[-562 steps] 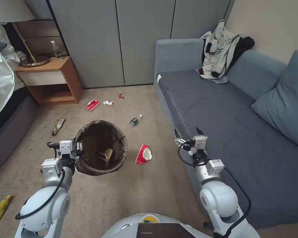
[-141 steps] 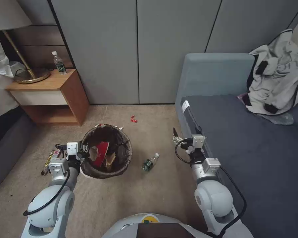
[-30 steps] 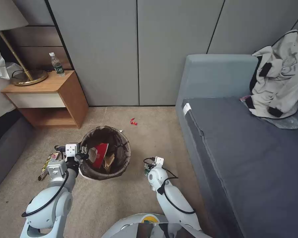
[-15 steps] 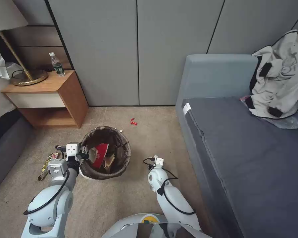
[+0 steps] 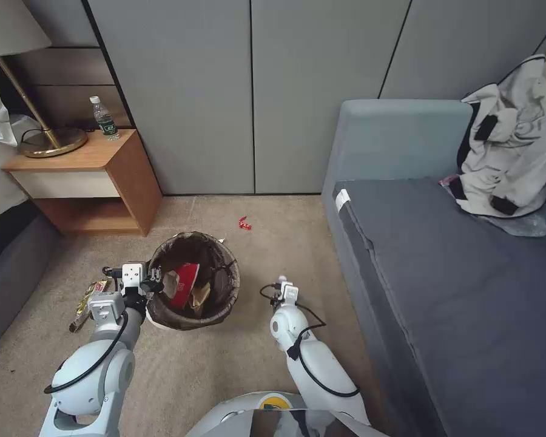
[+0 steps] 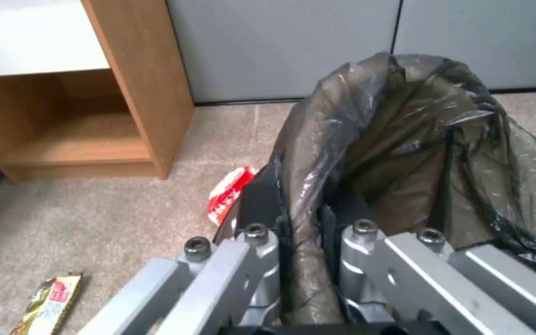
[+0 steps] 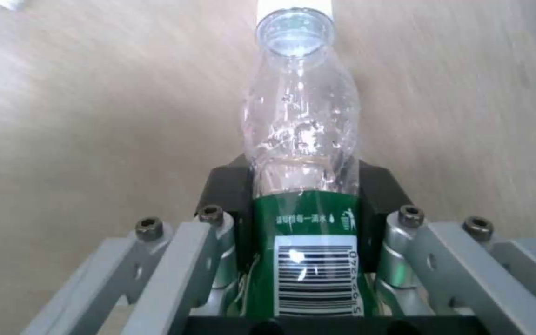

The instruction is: Pick up the trash bin, then pick up the garbage from the floor and place it into the trash bin.

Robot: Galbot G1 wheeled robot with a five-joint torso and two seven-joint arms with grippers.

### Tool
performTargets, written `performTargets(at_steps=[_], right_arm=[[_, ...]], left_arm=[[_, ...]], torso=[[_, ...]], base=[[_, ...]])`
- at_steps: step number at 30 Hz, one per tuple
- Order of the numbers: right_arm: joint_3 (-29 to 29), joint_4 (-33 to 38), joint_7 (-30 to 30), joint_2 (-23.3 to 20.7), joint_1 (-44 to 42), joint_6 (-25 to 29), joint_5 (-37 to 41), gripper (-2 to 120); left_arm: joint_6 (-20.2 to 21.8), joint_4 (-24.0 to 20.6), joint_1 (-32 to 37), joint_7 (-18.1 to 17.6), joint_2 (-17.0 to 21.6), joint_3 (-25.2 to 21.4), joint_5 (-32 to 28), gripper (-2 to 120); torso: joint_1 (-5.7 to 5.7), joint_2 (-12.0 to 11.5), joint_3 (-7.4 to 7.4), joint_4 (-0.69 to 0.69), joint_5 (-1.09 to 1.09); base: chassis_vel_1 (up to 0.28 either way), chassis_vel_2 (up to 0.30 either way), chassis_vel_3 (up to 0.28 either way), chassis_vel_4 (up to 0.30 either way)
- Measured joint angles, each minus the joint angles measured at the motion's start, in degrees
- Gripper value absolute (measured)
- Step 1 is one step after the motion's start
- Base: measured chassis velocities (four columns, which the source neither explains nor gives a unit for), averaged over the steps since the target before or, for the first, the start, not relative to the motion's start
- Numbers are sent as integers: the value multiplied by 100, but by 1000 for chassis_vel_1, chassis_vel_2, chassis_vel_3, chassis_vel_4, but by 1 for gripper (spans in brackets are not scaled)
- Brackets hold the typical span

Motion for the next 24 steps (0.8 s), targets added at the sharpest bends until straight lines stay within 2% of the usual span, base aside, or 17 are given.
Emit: performTargets(at_steps=[2,5,9,12,13,17,24], right_arm=[[-81,299,-86,-136,21,-79,-46,28],[-130,595,-164,-366,82,-205,-51,28],[-212,1040,-297,-668,139,-390,-50,28],[-235,1715,-538,-992,156,-637,-14,28],[-235,1715,-538,-992,156,-637,-14,28],[-189,2394,-938,-1277,152,-866,27,28],[-45,2968,-1642,-1511,176,-980,15,28]], left_arm=[[3,-22,1,0,-11,15,3,7],[9,-41,5,-1,-20,29,6,7],[14,-76,20,0,-22,25,5,7],[16,-103,55,1,-25,2,3,7],[16,-103,55,1,-25,2,3,7],[17,-125,66,2,-30,-1,3,7],[21,-139,86,3,-33,-2,13,7]], torso=[[0,0,0,3,3],[0,0,0,-1,-3],[0,0,0,-1,1],[0,0,0,1,2],[0,0,0,1,2],[0,0,0,0,2],[0,0,0,0,1]], base=[[0,0,0,0],[0,0,0,0],[0,0,0,0],[0,0,0,0],[0,0,0,0],[0,0,0,0],[0,0,0,0]])
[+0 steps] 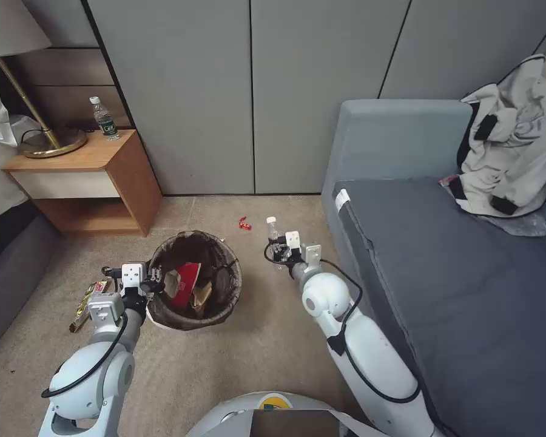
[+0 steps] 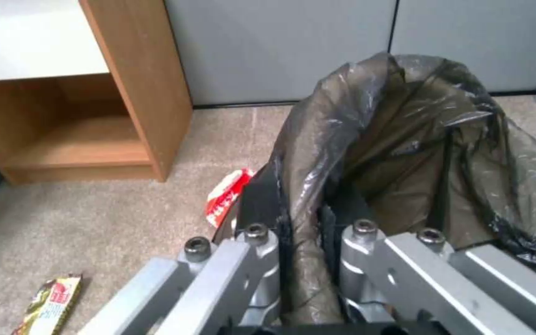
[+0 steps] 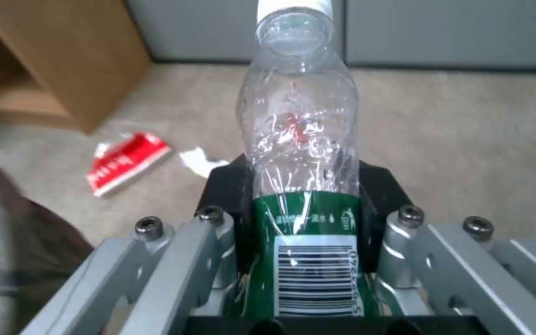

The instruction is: Pick up the trash bin, then pick up the garbage from the floor and place it into the trash bin.

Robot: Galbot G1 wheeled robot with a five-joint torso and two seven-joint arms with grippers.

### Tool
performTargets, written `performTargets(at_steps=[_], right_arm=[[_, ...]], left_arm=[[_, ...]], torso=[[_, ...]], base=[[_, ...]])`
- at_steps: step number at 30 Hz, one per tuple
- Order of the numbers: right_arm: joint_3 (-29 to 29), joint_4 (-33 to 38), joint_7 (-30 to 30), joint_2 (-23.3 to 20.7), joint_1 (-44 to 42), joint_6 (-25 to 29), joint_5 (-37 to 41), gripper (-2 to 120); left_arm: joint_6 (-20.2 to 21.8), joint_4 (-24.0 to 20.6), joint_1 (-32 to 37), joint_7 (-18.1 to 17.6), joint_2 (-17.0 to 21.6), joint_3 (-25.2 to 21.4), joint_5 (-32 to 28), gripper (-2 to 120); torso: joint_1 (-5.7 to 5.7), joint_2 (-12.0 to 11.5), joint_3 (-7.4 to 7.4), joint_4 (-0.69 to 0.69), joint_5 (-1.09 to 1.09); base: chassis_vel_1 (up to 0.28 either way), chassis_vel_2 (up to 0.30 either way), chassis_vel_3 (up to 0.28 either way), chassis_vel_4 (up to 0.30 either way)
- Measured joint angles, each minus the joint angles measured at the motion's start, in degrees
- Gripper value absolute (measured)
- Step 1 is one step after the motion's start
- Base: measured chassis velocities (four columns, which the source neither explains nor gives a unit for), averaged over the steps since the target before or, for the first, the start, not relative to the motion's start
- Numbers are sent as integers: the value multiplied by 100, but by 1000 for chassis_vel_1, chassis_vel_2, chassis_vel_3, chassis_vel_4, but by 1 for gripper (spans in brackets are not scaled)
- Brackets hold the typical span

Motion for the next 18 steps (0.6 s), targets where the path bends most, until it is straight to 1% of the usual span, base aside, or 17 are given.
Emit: performTargets(at_steps=[3,4,7,8,9,10,11,13,15,18], right_arm=[[82,269,-306,-123,76,-9,-11,28],[82,269,-306,-123,76,-9,-11,28],[182,529,-755,-248,167,31,-11,28],[213,664,-1039,-328,229,94,-10,28],[213,664,-1039,-328,229,94,-10,28],[219,739,-1194,-376,277,134,-1,28],[197,852,-1407,-456,363,195,40,28],[140,959,-1627,-525,466,230,75,28],[100,1012,-1732,-554,521,240,94,28],[-135,1160,-1890,-629,686,243,217,28]], left_arm=[[2,-1,6,1,-1,4,12,7],[2,-1,6,1,-1,4,12,7],[7,-1,11,1,5,15,24,7],[10,-1,14,2,10,19,28,7],[10,-1,14,2,10,19,28,7],[14,-1,14,2,13,24,30,7],[20,-1,13,2,18,34,31,7],[29,-1,11,2,20,49,32,7],[31,-1,10,2,20,55,32,7],[45,6,5,-2,22,70,32,7]], torso=[[0,0,0,0,0],[0,0,0,0,0],[0,0,0,-1,0],[0,0,0,-1,-1],[0,0,0,-1,-1],[0,0,0,0,-1],[0,0,0,0,-1],[0,0,0,0,-1],[0,0,0,0,-1],[0,0,1,0,-1]], base=[[0,0,0,0],[0,0,0,0],[0,0,0,0],[0,0,0,0],[0,0,0,0],[0,0,0,0],[0,0,0,0],[0,0,0,0],[0,0,0,0],[0,0,0,0]])
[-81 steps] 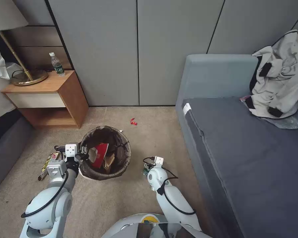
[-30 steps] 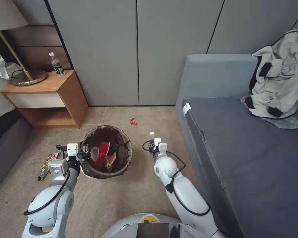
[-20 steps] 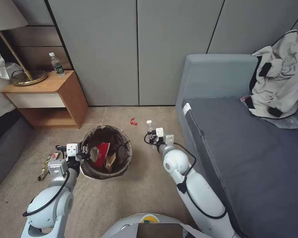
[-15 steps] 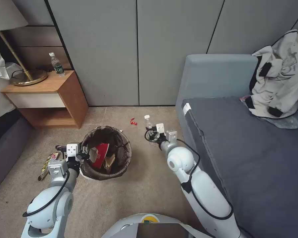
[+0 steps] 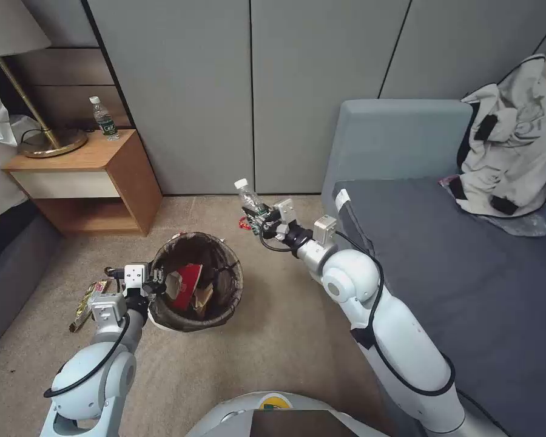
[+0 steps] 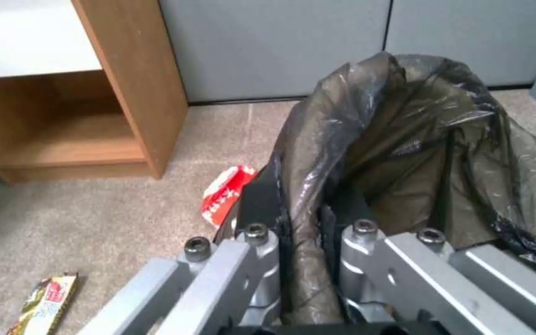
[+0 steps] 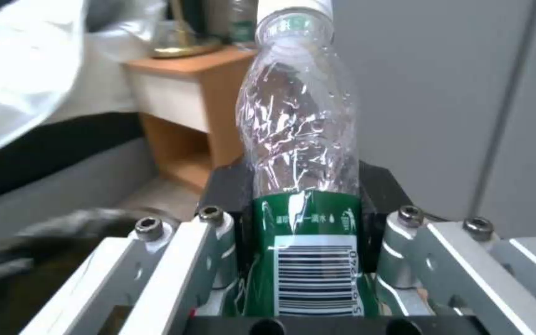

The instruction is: Pick up the trash bin, then pick up the garbage from the floor and place it into the trash bin.

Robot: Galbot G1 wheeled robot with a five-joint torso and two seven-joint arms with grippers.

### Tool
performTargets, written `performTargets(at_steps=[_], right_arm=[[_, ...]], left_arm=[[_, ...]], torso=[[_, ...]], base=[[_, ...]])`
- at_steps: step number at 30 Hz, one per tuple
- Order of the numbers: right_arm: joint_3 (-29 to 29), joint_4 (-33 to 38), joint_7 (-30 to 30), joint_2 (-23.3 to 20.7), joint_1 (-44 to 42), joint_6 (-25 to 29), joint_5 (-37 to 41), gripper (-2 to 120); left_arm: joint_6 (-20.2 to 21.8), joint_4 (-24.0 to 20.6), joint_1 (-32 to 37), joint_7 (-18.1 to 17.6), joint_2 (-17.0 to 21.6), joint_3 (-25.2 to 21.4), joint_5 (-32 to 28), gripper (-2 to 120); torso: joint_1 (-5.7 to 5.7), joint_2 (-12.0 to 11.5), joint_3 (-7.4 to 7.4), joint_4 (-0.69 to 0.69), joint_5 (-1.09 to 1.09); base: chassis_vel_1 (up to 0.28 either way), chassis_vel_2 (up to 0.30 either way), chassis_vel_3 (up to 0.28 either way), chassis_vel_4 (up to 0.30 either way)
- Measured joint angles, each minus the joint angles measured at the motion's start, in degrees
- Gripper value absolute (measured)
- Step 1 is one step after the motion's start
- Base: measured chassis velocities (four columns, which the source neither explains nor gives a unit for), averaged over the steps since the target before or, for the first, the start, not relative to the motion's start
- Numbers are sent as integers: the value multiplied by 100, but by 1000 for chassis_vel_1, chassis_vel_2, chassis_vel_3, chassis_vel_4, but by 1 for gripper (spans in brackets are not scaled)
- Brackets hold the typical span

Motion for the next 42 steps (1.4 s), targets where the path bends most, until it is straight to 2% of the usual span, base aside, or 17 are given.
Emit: performTargets(at_steps=[5,16,28,31,32,36,37,41,42], right_arm=[[-271,126,-25,-76,121,-37,129,28],[-1266,272,62,-135,390,-214,291,28],[-1504,103,33,23,226,-490,170,28],[-1628,32,96,137,219,-500,106,41],[-1628,32,96,137,219,-500,106,41],[-1770,-60,170,253,217,-503,14,60],[-1770,-60,170,253,217,-503,14,60],[-1816,-65,268,295,214,-503,-4,78],[-1816,-65,268,295,214,-503,-4,78]], left_arm=[[4,25,-10,-5,-1,9,-5,7],[24,41,-49,-20,20,31,-36,7],[25,41,-62,-25,40,23,-74,7],[28,38,-69,-26,44,19,-86,7],[28,38,-69,-26,44,19,-86,7],[37,25,-76,-31,37,19,-98,7],[37,25,-76,-31,37,19,-98,7],[53,10,-77,-33,30,22,-106,7],[53,10,-77,-33,30,22,-106,7]], torso=[[0,0,0,0,0],[0,0,0,0,0],[0,0,0,0,-1],[0,0,0,0,-1],[0,0,0,0,-1],[0,0,0,0,-1],[0,0,0,0,-1],[0,0,0,0,-1],[0,0,0,0,-1]], base=[[0,0,0,0],[0,0,0,0],[0,0,0,0],[0,0,0,0],[0,0,0,0],[0,0,0,0],[0,0,0,0],[0,0,0,0],[0,0,0,0]])
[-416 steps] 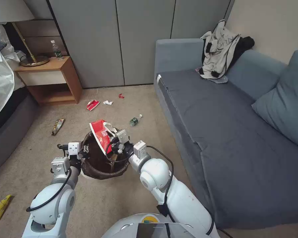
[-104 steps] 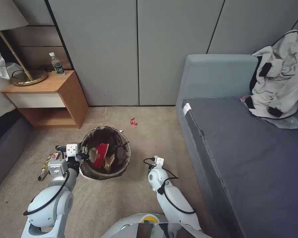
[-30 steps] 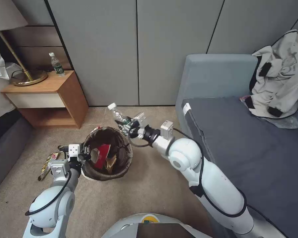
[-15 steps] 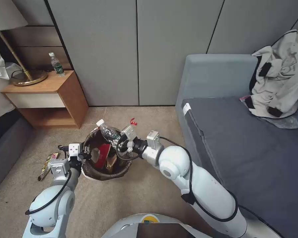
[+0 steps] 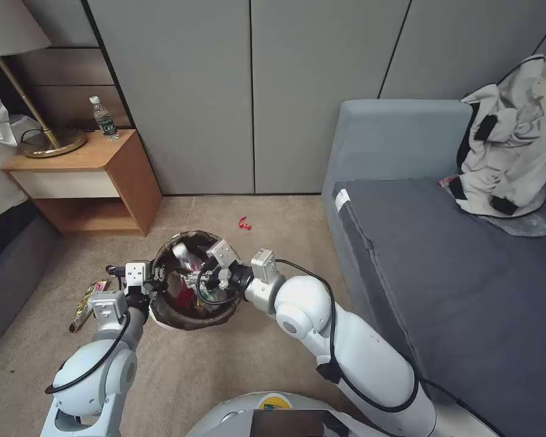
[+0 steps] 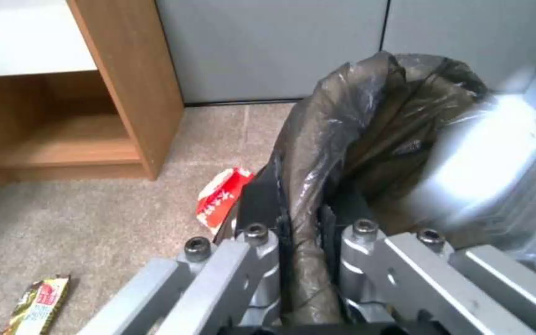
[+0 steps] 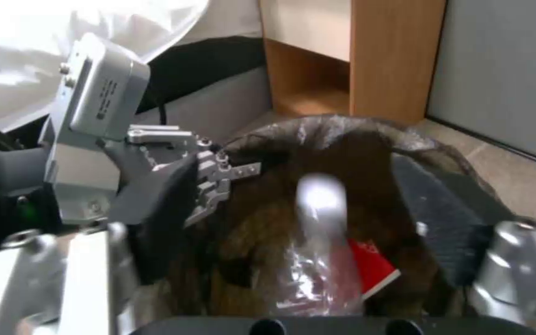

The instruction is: Pick up the trash bin, then pick up the garbage from the floor and place it into the trash bin.

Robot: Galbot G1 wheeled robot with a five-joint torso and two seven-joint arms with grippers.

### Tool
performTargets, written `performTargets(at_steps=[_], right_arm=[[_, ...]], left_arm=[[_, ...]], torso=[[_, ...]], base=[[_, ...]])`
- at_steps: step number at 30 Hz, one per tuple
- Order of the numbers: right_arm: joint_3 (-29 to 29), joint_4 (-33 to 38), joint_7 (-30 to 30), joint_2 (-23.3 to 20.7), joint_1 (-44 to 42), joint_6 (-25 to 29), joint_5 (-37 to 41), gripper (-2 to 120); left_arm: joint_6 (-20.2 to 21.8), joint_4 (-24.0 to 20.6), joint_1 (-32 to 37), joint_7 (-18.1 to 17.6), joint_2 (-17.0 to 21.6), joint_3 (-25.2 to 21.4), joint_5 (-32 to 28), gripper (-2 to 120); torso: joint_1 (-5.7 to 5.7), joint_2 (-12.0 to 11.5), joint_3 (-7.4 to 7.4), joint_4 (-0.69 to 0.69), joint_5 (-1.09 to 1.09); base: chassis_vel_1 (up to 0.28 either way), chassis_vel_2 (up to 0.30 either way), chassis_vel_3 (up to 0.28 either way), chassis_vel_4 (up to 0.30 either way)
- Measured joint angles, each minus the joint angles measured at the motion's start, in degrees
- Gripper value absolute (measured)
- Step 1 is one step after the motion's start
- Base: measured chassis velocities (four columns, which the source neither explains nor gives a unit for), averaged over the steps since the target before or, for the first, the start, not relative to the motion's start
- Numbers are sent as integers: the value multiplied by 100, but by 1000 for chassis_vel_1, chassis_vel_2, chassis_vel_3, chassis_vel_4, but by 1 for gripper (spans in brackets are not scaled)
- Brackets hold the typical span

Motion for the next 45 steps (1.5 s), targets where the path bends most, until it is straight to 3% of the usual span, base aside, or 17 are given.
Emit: performTargets(at_steps=[3,6,15,17,20,22,29,32,45], right_arm=[[34,78,112,2,25,0,25,93],[82,131,170,-8,30,0,58,99],[273,385,513,-15,-17,19,210,100],[796,683,599,-28,-126,154,318,100],[932,725,598,-40,-169,213,325,100],[1382,837,595,-119,-351,471,267,100],[2094,889,669,-112,-1060,1087,-542,100],[2463,891,633,-12,-1589,1385,-1278,100],[3152,1034,866,437,-2868,1920,-2296,100]], left_arm=[[12,-10,0,-3,-4,7,-1,7],[18,-19,-3,-5,-6,17,-1,7],[22,-20,-16,-19,-25,46,22,7],[41,-26,-17,-48,-30,46,20,7],[44,-26,-17,-53,-29,44,17,7],[54,-28,-17,-65,-28,32,8,7],[92,-17,-28,-77,-37,18,17,7],[101,-8,-39,-78,-34,18,21,7],[114,-32,-39,-78,-7,-65,-3,7]], torso=[[0,0,0,0,0],[0,0,0,0,2],[0,0,0,0,2],[0,0,0,0,1],[0,0,0,0,2],[0,0,0,2,2],[0,0,0,0,1],[0,0,0,-2,2],[0,0,0,0,1]], base=[[0,0,0,0],[0,0,0,0],[0,0,0,0],[0,0,0,0],[0,0,0,0],[0,0,0,0],[0,0,0,0],[0,0,0,0],[0,0,0,0]])
